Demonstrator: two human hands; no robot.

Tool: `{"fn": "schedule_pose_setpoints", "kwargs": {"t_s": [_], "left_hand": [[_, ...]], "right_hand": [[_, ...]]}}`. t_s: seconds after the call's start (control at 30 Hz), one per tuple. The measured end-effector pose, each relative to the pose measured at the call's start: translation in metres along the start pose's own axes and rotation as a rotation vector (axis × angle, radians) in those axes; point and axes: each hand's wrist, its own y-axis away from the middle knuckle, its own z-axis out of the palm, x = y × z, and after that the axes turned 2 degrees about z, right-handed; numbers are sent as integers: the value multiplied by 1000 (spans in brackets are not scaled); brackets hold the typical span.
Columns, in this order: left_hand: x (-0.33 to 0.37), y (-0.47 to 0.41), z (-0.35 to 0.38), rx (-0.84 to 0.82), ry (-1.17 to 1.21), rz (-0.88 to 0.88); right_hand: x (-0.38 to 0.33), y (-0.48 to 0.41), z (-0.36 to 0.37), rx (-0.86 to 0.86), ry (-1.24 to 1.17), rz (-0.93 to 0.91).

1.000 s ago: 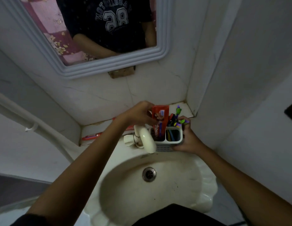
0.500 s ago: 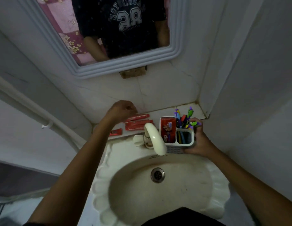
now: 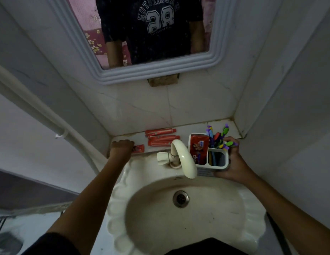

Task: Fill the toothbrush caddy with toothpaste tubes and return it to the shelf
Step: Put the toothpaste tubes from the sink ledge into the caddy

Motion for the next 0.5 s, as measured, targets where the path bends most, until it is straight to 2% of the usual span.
{"fn": "schedule_pose_setpoints", "kwargs": {"t_s": [0.07, 0.1, 0.17, 0.27, 0.37, 0.5], "left_hand": [[-1, -2, -6, 28, 80, 5], [0, -2, -14, 110, 167, -5], [4, -2, -37, 243, 387, -62], [24, -5, -91, 268, 824, -85], [51, -7, -145, 333, 1131, 30], [87, -3, -191, 152, 1260, 244]], "right_hand": [[1, 0, 1, 5, 9, 20], [3, 0, 1, 11, 14, 30], [1, 0, 2, 9, 24, 49], [1, -1, 4, 26, 5, 68], [-4, -1, 4, 19, -3, 70], [-2, 0, 4, 11, -5, 87]]}}
